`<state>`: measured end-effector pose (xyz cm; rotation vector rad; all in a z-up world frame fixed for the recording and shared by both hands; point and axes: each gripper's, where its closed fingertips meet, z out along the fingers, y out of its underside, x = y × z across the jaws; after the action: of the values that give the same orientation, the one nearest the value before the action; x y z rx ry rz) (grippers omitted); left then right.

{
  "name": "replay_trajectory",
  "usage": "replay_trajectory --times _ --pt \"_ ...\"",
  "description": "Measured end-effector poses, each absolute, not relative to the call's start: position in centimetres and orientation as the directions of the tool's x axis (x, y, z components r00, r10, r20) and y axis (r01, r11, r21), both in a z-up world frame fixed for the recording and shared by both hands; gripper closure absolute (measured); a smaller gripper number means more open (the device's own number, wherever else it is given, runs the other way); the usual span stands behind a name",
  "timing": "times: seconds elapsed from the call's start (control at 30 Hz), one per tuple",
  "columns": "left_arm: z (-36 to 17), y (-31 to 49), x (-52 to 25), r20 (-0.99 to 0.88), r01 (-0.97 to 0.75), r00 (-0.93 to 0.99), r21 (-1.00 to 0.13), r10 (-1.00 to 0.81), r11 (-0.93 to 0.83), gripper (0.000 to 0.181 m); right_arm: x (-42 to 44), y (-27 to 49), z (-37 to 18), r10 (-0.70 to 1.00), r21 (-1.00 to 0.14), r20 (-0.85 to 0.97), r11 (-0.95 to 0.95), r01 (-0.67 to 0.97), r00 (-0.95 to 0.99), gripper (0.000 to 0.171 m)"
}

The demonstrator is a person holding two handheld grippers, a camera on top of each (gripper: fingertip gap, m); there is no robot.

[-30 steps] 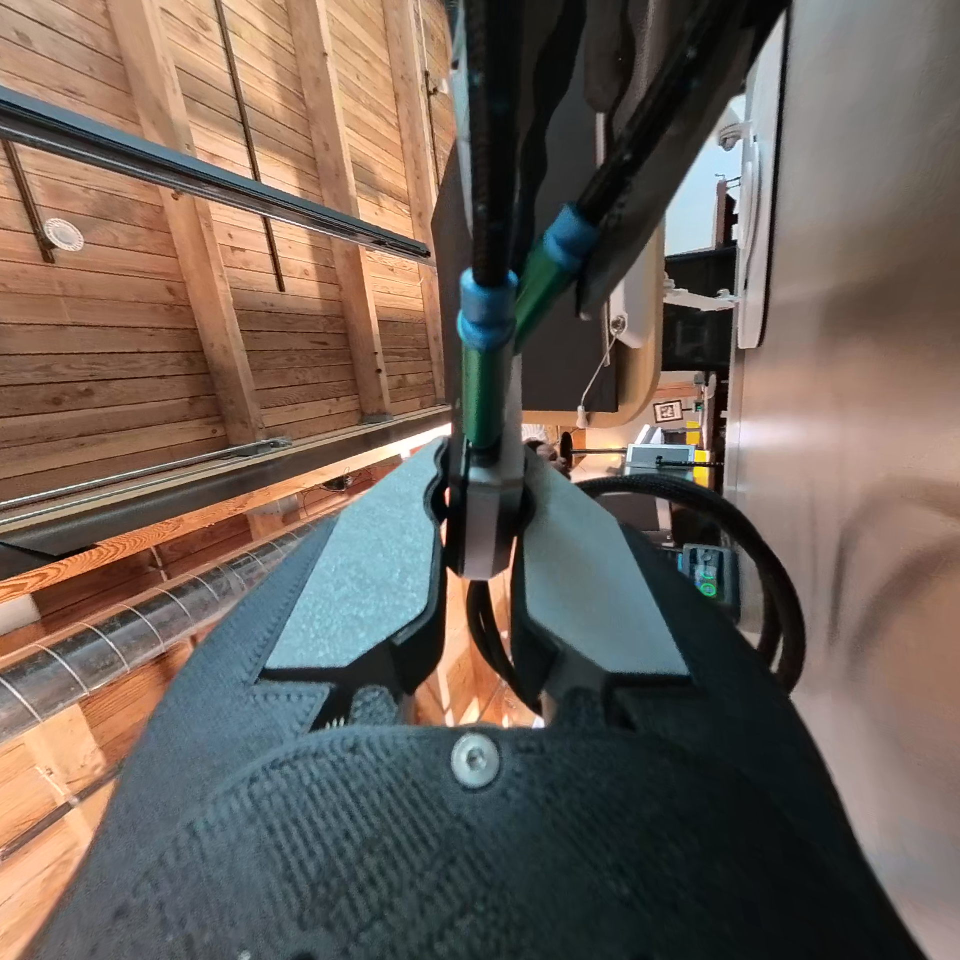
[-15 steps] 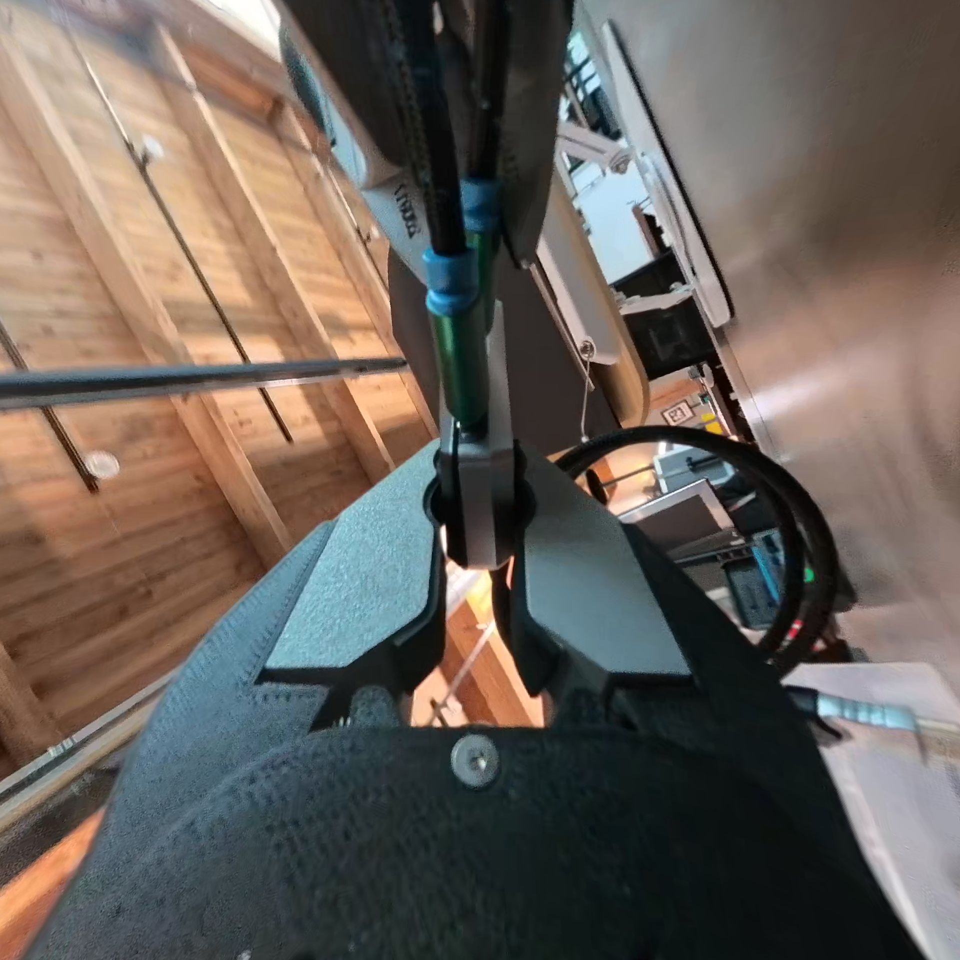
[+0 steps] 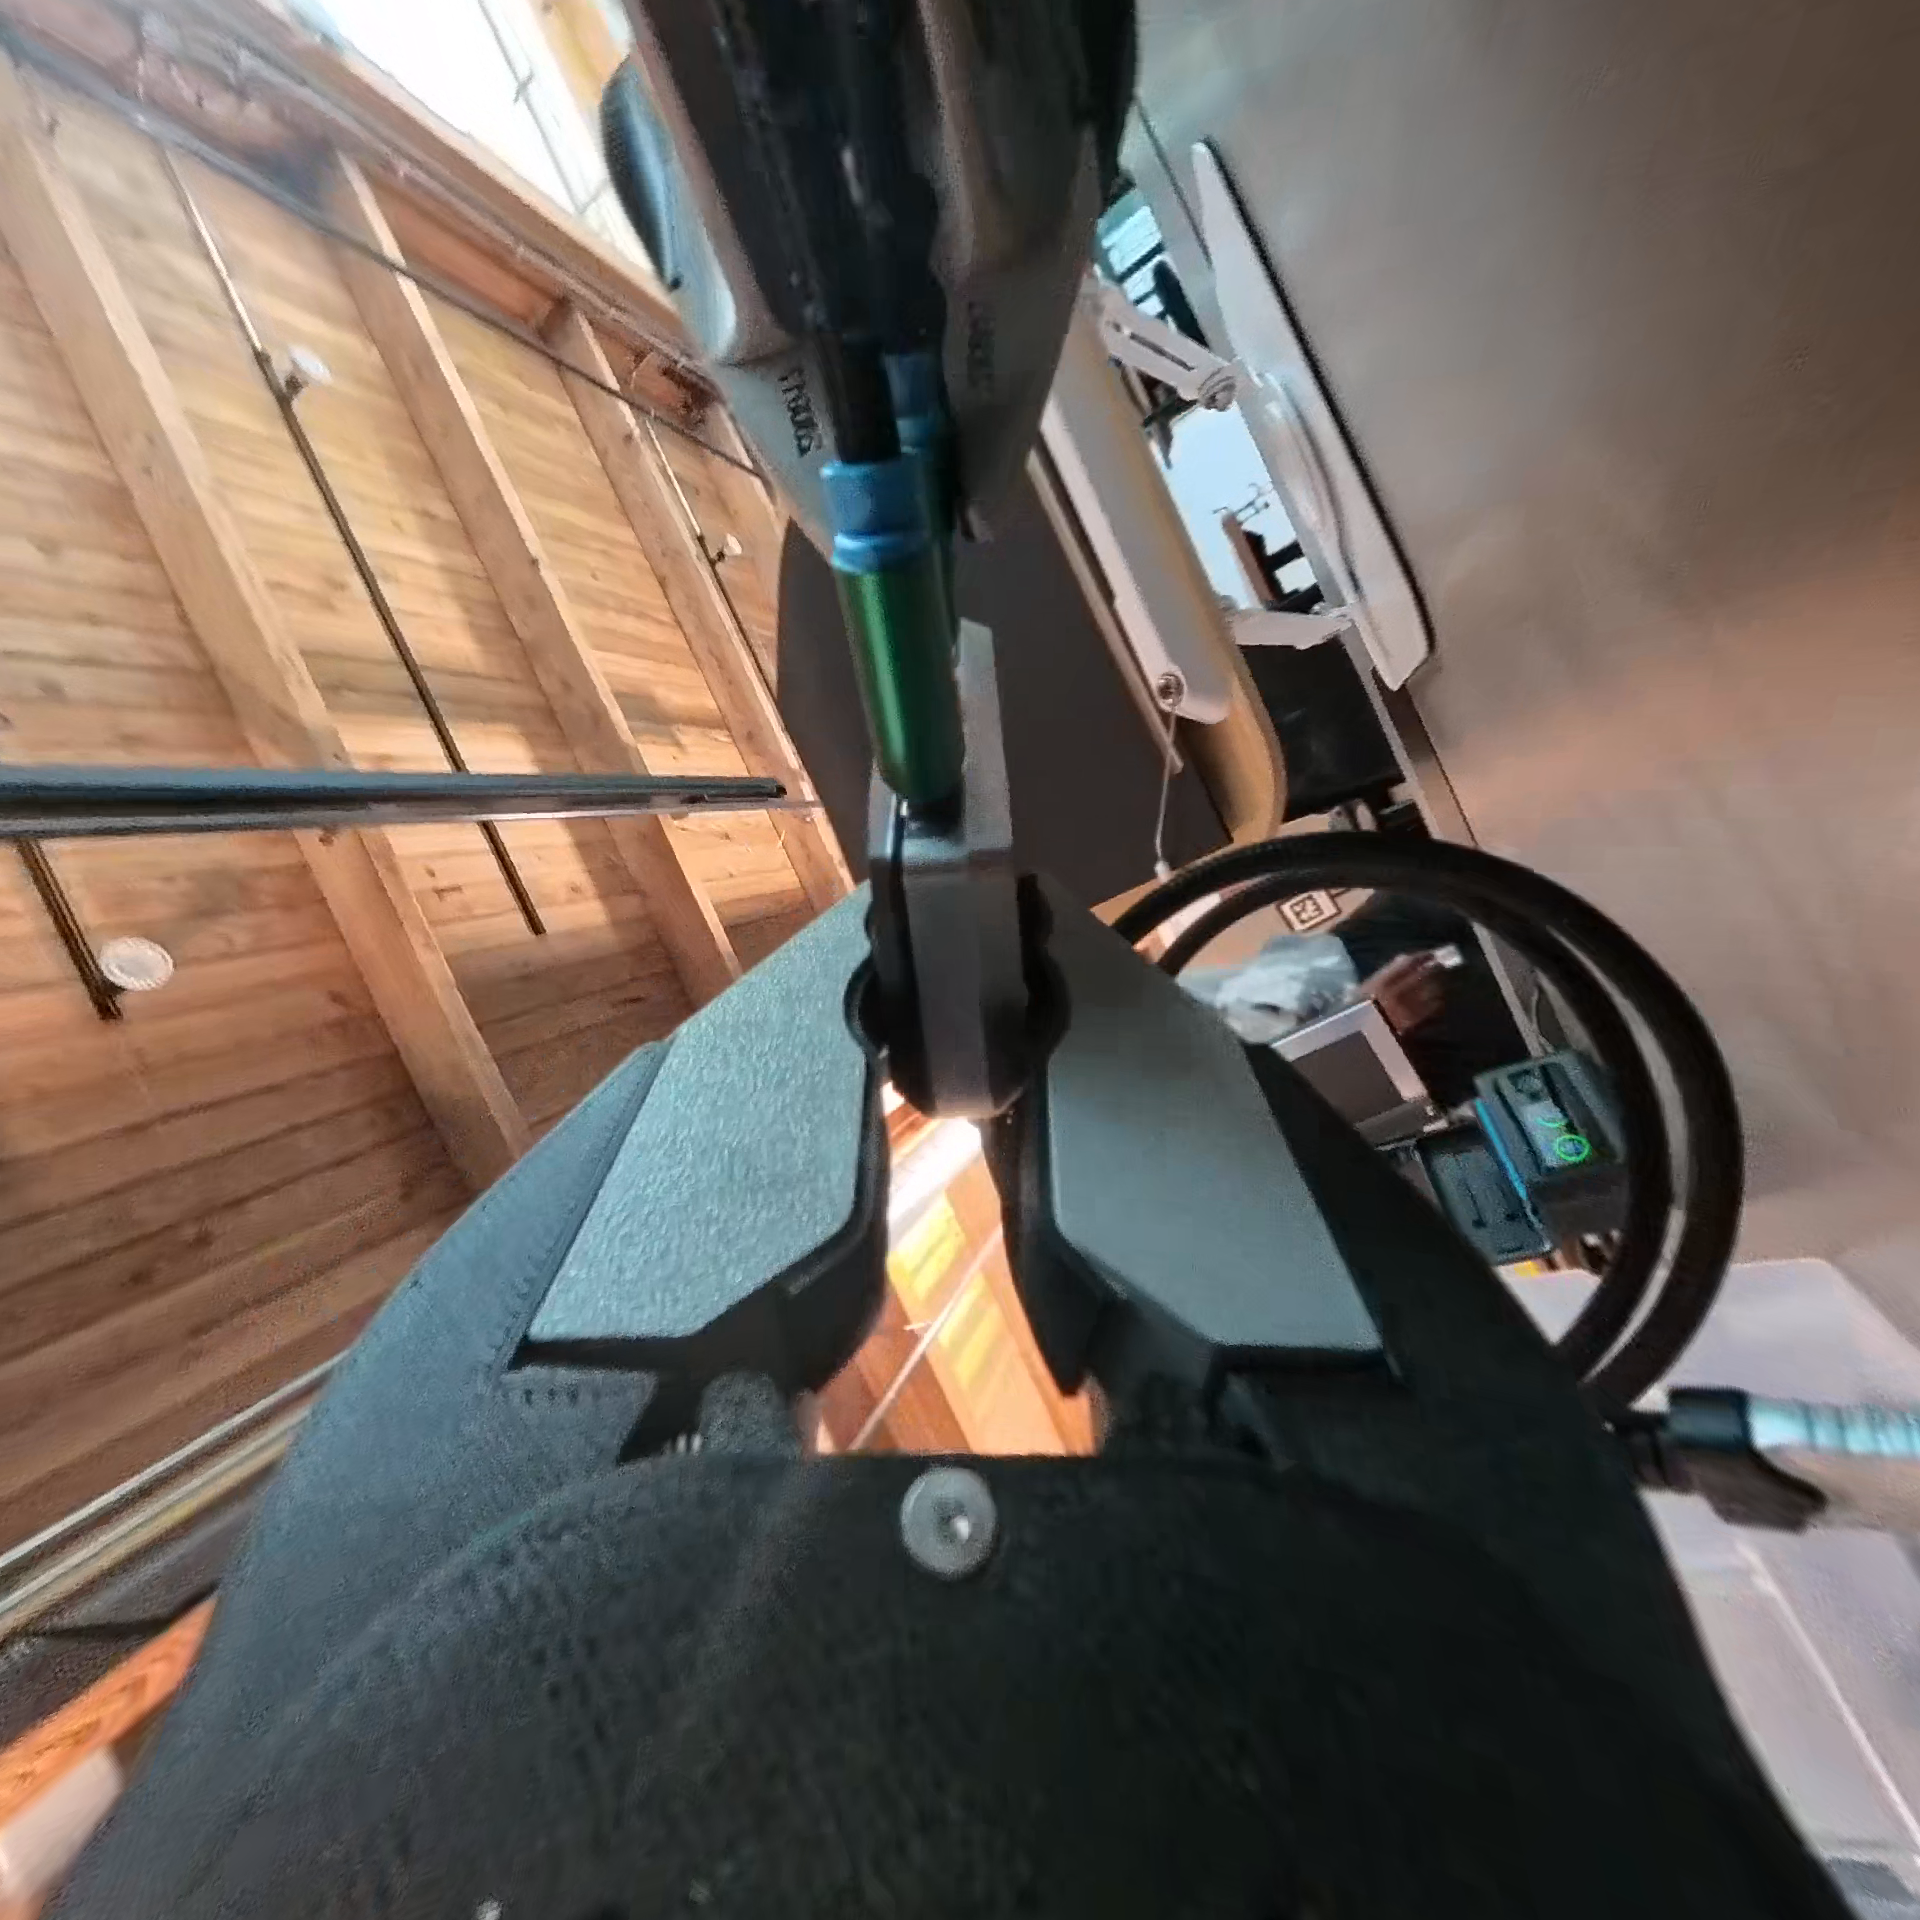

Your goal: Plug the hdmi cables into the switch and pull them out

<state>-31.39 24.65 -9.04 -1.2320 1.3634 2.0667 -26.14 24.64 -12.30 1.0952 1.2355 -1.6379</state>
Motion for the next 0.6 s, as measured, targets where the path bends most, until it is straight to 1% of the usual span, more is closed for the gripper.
replay_trajectory --times 0.1,0.27,0.33,0.37,0.43,0.5,0.6 --pt "-8.5 24.7 -31.1 -0.841 -0.716 -0.531 0.51 -0.103 -0.477 0.161 -26.0 25.0 -11.7 -0.139 -0.268 -0.943 -0.22 0.938 -0.302 0.161" --pt "-8.2 24.9 -31.3 -0.869 -0.733 -0.49 0.451 -0.064 -0.509 0.161 -25.9 24.8 -11.2 -0.159 -0.274 -0.937 -0.222 0.936 -0.311 0.161" --pt "-8.0 24.8 -31.4 -0.88 -0.739 -0.472 0.426 -0.049 -0.522 0.161 -26.2 25.0 -11.0 -0.149 -0.282 -0.934 -0.247 0.927 -0.324 0.161" --pt "-7.9 24.7 -31.5 -0.883 -0.738 -0.467 0.417 -0.044 -0.53 0.161 -26.4 25.2 -11.1 -0.118 -0.295 -0.935 -0.259 0.92 -0.333 0.161" --pt "-7.9 24.4 -31.6 -0.884 -0.734 -0.466 0.414 -0.043 -0.539 0.161 -26.9 25.4 -12.1 0.019 -0.347 -0.935 -0.261 0.901 -0.355 0.158" --pt "-8.4 24.2 -31.4 -0.873 -0.721 -0.483 0.438 -0.065 -0.537 0.161 -27.8 26.2 -13.9 0.256 -0.437 -0.891 -0.254 0.863 -0.376 0.157" --pt "-10.3 24.1 -31.0 -0.868 -0.705 -0.478 0.469 -0.132 -0.532 0.16 -29.0 28.2 -15.2 0.586 -0.613 -0.691 -0.163 0.773 -0.424 0.161"
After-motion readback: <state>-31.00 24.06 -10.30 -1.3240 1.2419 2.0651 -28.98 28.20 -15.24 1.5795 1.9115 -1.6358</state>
